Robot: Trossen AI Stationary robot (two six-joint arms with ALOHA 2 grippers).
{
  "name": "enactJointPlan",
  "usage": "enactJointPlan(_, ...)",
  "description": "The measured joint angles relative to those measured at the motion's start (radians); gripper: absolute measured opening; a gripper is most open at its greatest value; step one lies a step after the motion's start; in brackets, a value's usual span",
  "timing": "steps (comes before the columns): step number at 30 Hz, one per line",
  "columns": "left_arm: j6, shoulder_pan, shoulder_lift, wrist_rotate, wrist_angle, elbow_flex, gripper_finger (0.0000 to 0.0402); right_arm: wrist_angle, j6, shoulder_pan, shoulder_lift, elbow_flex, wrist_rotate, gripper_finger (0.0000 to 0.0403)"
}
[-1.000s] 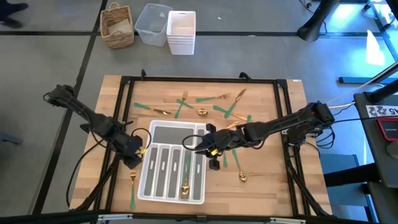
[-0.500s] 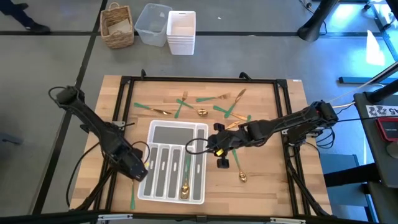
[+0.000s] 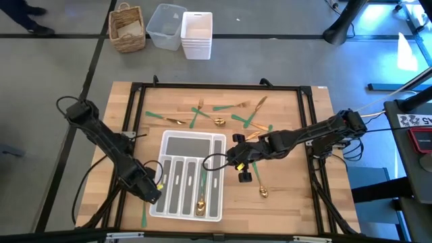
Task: Sort silverware
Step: Put the fork in the silverware tray
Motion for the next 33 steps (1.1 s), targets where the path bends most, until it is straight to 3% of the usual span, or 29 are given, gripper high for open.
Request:
enactJointPlan(12,-0.025,0.0,0.127,0.002,0.049,0.0,0.0148,-0.027,-0.025,0.0,0.0,0.0,-0.027,0.0088)
enactJointPlan(19,-0.017,-0.001,0.154,0.013,0.042,0.002,0.0151,-0.052,-0.026,0.0,0.0,0.0,-0.027,0.0088)
enactJointPlan(33,-0.026,-0.001,0.157,-0.057,0.045,0.001,0.0051,-0.123,-0.026,0.0,0.001,0.0,-0.027,0.0088)
